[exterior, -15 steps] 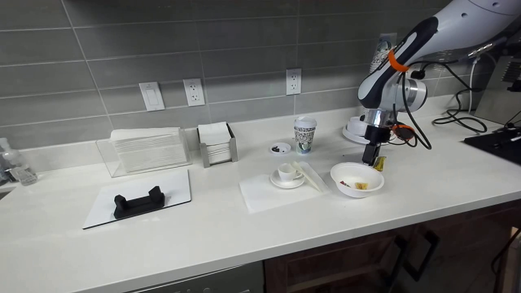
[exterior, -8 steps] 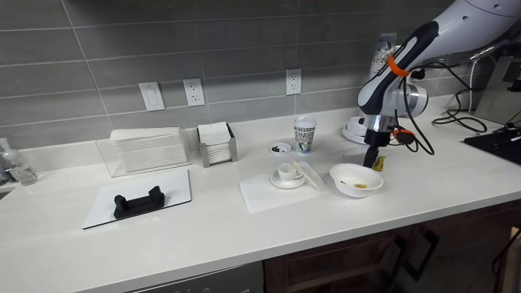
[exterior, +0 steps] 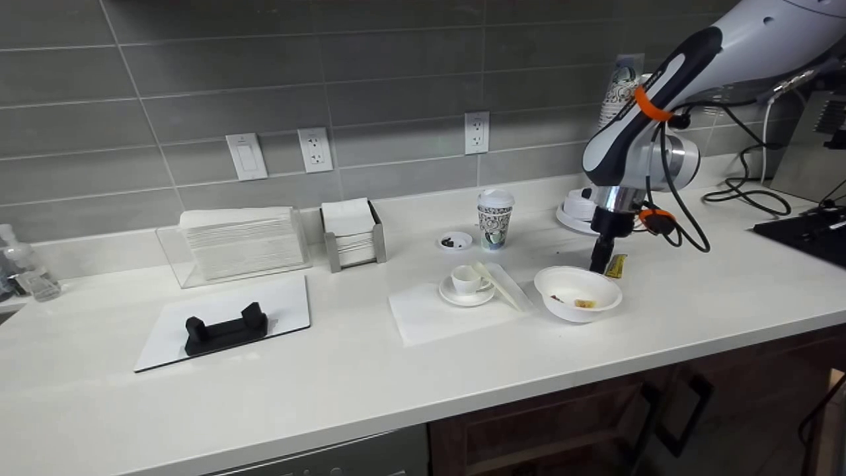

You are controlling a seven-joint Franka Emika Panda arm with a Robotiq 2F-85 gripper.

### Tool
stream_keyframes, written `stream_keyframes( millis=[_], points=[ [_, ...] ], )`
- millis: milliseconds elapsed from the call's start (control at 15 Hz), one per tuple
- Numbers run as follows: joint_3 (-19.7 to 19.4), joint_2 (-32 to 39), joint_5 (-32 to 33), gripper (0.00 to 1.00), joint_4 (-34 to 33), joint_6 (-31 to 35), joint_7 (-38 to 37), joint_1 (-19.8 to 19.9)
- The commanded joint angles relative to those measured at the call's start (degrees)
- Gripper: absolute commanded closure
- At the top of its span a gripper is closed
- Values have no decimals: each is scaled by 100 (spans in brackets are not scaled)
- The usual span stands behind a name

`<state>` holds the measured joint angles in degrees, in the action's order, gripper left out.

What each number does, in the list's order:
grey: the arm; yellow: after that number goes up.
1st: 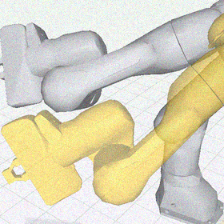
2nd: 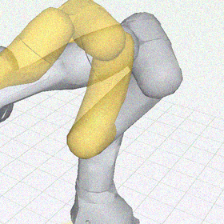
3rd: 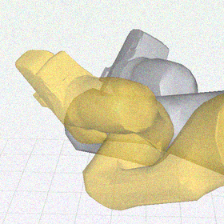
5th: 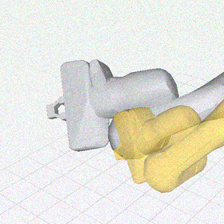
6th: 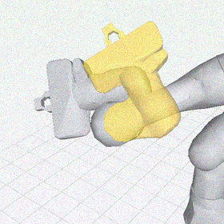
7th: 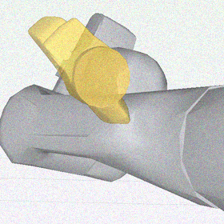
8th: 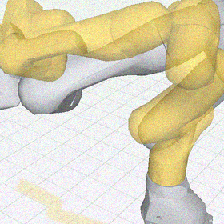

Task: Put the brown sachet in the bowl

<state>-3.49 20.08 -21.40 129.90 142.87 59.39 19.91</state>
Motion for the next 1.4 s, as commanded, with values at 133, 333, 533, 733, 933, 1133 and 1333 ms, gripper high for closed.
stream_keyframes(
  millis=[133,333,533,733,933,1133,1333],
  points=[
    [138,-246,-164,31,256,214,240,69],
    [143,-272,-223,33,250,201,295,78],
    [134,-278,-263,35,234,181,337,80],
    [132,-289,-283,40,229,181,365,78],
    [128,-297,-286,44,218,170,364,76],
    [121,-298,-282,46,196,145,347,74],
    [116,-307,-288,62,176,137,339,72]
  ],
)
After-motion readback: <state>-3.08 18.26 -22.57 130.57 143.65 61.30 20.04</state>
